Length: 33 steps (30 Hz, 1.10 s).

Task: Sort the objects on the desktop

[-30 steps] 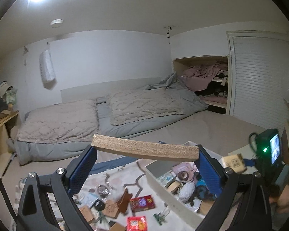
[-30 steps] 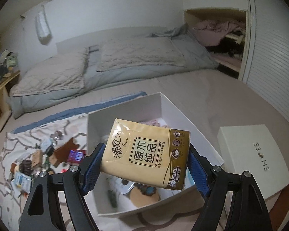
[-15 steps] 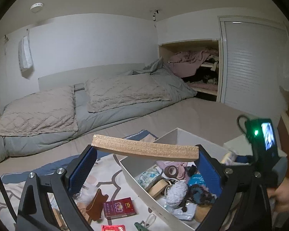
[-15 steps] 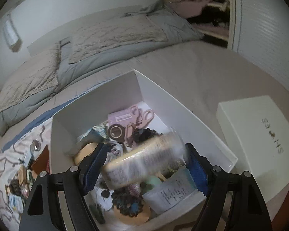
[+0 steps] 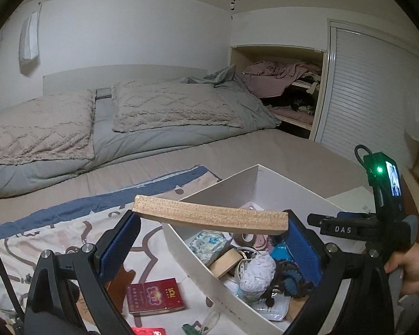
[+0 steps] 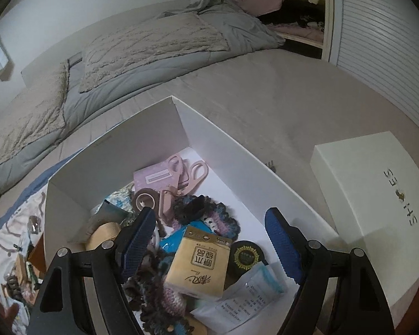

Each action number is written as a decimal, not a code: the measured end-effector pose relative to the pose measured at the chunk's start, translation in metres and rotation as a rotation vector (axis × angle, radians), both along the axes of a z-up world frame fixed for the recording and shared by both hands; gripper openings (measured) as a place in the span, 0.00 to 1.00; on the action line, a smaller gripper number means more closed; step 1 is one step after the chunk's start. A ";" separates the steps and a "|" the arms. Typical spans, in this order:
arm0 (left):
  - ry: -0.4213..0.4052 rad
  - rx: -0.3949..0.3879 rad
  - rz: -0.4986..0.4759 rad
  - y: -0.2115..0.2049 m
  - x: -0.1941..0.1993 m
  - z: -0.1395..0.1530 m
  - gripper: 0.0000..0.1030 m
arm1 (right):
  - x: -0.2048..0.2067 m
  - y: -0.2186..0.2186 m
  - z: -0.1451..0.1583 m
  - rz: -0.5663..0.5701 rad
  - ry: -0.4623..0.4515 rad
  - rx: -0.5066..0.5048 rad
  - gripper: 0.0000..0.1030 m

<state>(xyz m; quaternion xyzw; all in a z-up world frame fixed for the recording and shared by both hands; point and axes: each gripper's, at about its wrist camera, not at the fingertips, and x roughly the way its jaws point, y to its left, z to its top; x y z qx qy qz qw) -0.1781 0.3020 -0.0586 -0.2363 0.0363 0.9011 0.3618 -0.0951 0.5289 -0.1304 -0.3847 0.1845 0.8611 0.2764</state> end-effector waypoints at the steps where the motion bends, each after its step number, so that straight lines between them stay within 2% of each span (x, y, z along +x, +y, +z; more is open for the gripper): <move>1: -0.001 0.003 -0.002 0.001 0.000 -0.001 0.97 | -0.001 -0.001 0.000 0.006 -0.003 0.005 0.73; 2: -0.003 0.007 -0.005 0.002 0.001 -0.001 0.97 | -0.002 -0.002 0.000 0.013 -0.006 0.009 0.65; 3: -0.006 0.009 -0.006 0.004 0.000 -0.001 0.97 | -0.003 -0.003 -0.001 0.020 -0.011 0.010 0.62; 11: -0.047 -0.007 -0.033 0.023 0.003 -0.009 0.97 | -0.001 -0.014 -0.001 0.076 -0.030 0.025 0.44; 16: -0.079 -0.033 -0.048 0.036 0.007 -0.015 0.97 | 0.007 -0.020 0.008 0.088 -0.003 0.005 0.44; 18: -0.085 -0.060 -0.066 0.043 0.010 -0.020 0.97 | 0.010 -0.024 0.014 0.096 0.003 0.030 0.44; 24: -0.113 -0.146 -0.169 0.060 0.021 -0.036 0.97 | 0.014 -0.028 0.014 0.116 -0.060 0.054 0.44; 33: -0.175 -0.230 -0.288 0.070 0.035 -0.053 0.97 | 0.021 -0.017 0.009 0.065 -0.082 -0.006 0.44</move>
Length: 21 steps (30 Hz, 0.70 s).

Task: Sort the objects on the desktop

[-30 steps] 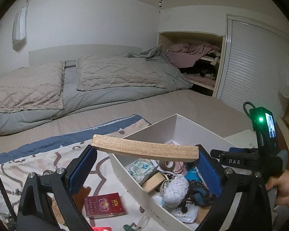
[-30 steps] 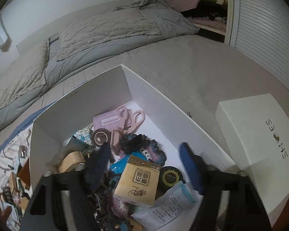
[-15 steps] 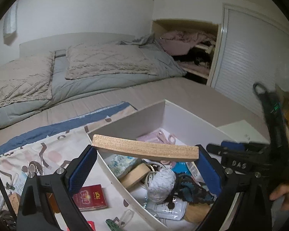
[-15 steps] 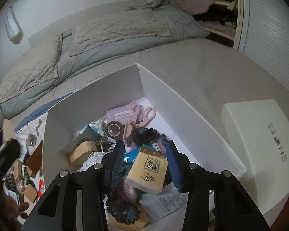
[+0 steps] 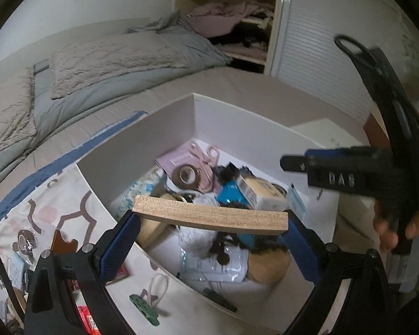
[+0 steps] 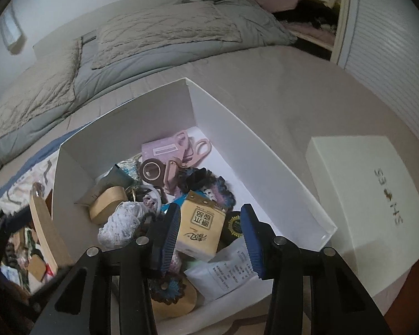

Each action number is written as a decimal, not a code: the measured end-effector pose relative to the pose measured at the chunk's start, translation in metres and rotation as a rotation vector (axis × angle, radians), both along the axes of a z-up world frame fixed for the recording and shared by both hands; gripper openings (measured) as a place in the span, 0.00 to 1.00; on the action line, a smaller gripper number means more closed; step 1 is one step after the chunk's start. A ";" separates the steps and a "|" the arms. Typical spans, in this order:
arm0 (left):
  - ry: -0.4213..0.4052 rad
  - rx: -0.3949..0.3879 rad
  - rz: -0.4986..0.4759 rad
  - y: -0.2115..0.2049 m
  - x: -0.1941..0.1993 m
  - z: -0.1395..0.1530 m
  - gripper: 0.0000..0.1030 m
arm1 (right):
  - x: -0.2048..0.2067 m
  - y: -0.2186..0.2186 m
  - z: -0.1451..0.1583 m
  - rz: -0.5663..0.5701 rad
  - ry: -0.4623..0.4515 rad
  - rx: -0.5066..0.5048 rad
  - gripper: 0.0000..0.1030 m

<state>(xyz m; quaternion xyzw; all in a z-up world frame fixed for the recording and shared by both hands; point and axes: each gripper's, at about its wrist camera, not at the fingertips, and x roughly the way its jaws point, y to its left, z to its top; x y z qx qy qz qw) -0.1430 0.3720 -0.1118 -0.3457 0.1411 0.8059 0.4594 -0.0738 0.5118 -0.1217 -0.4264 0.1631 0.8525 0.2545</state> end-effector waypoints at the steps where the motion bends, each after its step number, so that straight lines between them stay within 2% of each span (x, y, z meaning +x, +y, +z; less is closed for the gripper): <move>1: -0.007 -0.011 -0.012 0.000 0.001 -0.002 0.97 | 0.001 0.003 -0.001 -0.014 0.000 -0.018 0.44; 9: -0.029 -0.072 -0.086 0.004 0.013 -0.012 0.97 | 0.002 0.008 -0.004 -0.053 -0.009 -0.038 0.44; 21: -0.021 -0.122 -0.090 0.003 0.020 -0.018 0.97 | 0.002 0.006 -0.003 -0.057 -0.006 -0.033 0.44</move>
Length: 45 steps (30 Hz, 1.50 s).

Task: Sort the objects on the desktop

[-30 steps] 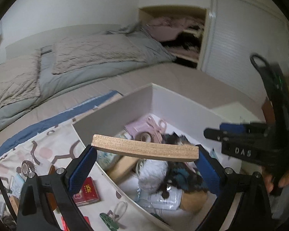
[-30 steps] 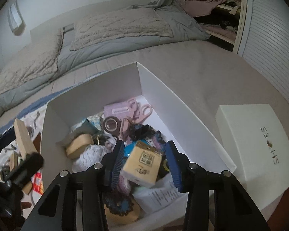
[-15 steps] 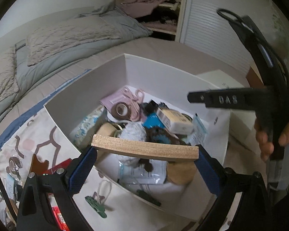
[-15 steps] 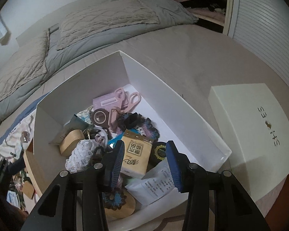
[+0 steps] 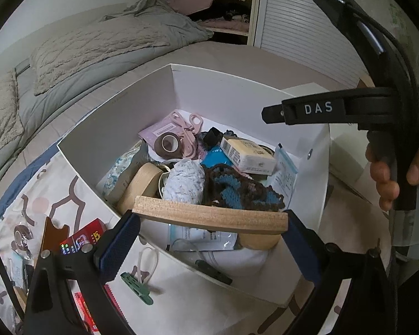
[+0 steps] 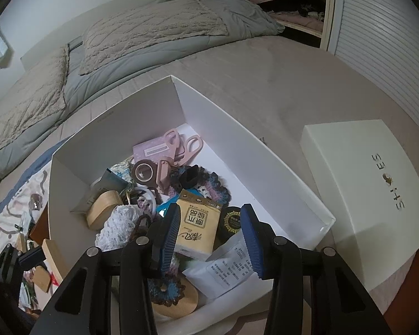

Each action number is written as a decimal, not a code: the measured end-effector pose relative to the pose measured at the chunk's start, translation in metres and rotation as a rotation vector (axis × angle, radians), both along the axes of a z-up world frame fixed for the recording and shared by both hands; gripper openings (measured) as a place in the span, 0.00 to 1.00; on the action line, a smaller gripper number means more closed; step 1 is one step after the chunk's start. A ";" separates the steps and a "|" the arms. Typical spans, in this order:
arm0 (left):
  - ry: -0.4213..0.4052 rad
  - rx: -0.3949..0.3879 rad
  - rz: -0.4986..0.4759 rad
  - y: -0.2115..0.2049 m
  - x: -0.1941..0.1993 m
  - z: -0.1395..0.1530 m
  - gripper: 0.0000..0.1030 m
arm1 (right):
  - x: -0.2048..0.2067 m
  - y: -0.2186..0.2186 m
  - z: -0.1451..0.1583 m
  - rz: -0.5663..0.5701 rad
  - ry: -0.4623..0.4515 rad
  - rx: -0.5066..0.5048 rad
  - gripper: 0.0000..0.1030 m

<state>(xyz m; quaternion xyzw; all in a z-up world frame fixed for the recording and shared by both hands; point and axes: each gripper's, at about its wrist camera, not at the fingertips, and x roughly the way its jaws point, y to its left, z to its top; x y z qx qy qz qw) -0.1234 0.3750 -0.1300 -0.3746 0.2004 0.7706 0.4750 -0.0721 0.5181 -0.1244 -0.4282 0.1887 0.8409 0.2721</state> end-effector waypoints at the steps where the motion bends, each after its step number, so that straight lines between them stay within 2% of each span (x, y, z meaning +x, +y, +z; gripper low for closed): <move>1: -0.002 0.000 0.000 0.000 0.000 0.000 0.97 | 0.001 0.000 0.000 -0.001 0.001 -0.003 0.44; 11: -0.015 -0.001 0.006 -0.003 0.002 0.001 1.00 | 0.002 -0.005 0.002 0.007 0.003 -0.014 0.44; 26: -0.006 0.065 0.074 -0.012 -0.004 0.015 1.00 | 0.006 -0.005 0.004 0.010 0.013 -0.013 0.44; 30: 0.010 0.091 0.099 -0.018 -0.005 0.022 1.00 | 0.012 -0.009 0.008 0.025 0.082 -0.012 0.44; 35: 0.055 0.122 0.158 -0.029 -0.008 0.033 1.00 | 0.012 -0.026 0.017 0.081 0.116 0.063 0.44; 41: 0.071 0.174 0.241 -0.049 -0.017 0.046 1.00 | 0.013 -0.038 0.028 0.107 0.176 0.079 0.44; 43: 0.078 0.193 0.275 -0.058 -0.021 0.052 1.00 | 0.013 -0.041 0.031 0.118 0.198 0.079 0.54; 44: 0.086 0.198 0.294 -0.063 -0.023 0.054 1.00 | 0.014 -0.042 0.033 0.118 0.209 0.085 0.67; 45: 0.093 0.200 0.308 -0.065 -0.025 0.056 1.00 | 0.015 -0.044 0.034 0.117 0.223 0.096 0.74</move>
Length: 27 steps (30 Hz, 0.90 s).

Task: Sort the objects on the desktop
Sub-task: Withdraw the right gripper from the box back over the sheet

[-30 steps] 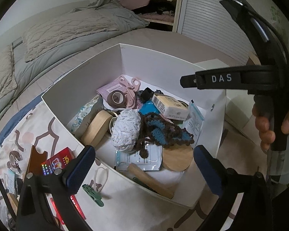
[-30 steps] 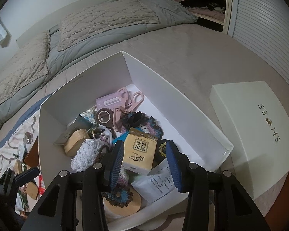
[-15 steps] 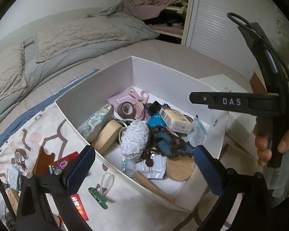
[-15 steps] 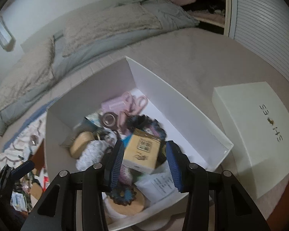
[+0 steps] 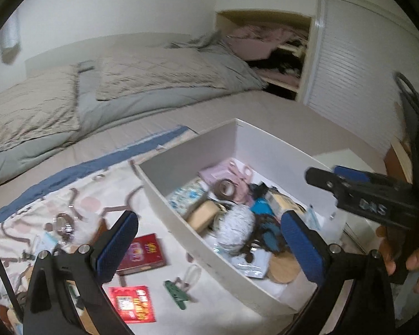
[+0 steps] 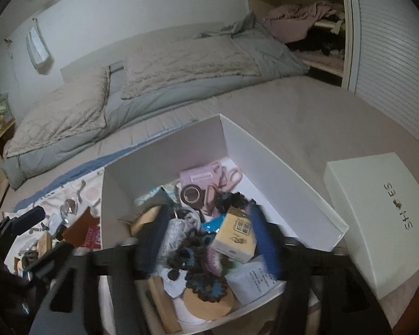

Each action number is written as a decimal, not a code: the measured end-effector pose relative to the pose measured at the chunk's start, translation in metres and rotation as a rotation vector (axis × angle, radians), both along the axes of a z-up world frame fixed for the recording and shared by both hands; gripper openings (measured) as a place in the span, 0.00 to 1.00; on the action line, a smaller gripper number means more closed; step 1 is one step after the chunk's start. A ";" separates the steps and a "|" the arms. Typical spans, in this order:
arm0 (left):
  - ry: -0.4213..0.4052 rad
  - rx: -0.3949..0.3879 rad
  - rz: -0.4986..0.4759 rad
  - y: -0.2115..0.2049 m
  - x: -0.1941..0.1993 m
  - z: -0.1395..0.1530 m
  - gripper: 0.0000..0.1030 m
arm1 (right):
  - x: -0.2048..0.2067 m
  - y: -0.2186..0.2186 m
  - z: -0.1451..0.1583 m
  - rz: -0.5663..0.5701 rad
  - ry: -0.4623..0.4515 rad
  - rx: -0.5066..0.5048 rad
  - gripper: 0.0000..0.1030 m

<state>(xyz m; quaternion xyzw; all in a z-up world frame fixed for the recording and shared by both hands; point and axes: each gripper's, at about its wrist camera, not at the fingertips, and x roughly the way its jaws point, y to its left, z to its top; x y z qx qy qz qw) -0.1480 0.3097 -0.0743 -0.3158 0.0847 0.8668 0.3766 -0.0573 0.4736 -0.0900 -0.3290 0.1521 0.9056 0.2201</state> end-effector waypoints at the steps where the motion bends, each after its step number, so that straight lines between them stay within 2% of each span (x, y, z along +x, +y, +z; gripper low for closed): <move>1: 0.005 0.006 0.016 -0.004 -0.002 0.002 1.00 | 0.000 -0.002 0.001 0.000 0.009 0.008 0.74; 5: 0.013 0.031 0.074 -0.021 -0.009 0.009 1.00 | -0.001 -0.007 0.004 -0.005 0.034 0.023 0.77; 9: 0.028 0.046 0.118 -0.039 -0.015 0.015 1.00 | -0.004 -0.012 0.004 -0.016 0.046 0.025 1.00; 17: 0.055 0.056 0.202 -0.074 -0.025 0.020 1.00 | -0.013 -0.032 0.004 0.020 0.038 0.056 1.00; 27: 0.071 0.036 0.318 -0.124 -0.036 0.017 1.00 | -0.033 -0.069 0.002 0.121 0.027 0.078 1.00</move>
